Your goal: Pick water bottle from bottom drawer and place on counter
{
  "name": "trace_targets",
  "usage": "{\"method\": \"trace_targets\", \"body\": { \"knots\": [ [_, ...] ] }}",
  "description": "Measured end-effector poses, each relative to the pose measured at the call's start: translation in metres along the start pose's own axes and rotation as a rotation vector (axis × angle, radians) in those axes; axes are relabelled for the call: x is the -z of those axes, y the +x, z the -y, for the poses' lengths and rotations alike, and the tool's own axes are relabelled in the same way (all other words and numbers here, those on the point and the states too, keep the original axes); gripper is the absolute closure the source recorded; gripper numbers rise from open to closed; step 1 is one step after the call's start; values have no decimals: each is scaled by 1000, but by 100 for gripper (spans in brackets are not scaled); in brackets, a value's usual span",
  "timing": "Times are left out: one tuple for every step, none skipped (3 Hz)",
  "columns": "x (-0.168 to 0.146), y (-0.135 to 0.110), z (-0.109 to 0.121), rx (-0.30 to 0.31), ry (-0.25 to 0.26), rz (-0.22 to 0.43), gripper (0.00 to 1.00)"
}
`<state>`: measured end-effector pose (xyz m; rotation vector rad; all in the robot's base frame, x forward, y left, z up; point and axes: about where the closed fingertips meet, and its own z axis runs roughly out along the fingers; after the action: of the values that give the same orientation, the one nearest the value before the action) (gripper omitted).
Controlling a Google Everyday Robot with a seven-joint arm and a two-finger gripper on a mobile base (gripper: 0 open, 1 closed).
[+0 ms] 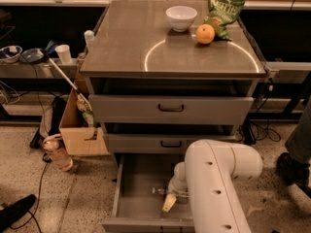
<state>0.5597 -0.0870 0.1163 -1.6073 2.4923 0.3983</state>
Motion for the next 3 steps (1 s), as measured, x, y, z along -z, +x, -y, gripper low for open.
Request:
{"method": "trace_targets", "body": {
  "knots": [
    [0, 0, 0, 0, 0, 0, 26],
    [0, 0, 0, 0, 0, 0, 49],
    [0, 0, 0, 0, 0, 0, 73]
  ]
}}
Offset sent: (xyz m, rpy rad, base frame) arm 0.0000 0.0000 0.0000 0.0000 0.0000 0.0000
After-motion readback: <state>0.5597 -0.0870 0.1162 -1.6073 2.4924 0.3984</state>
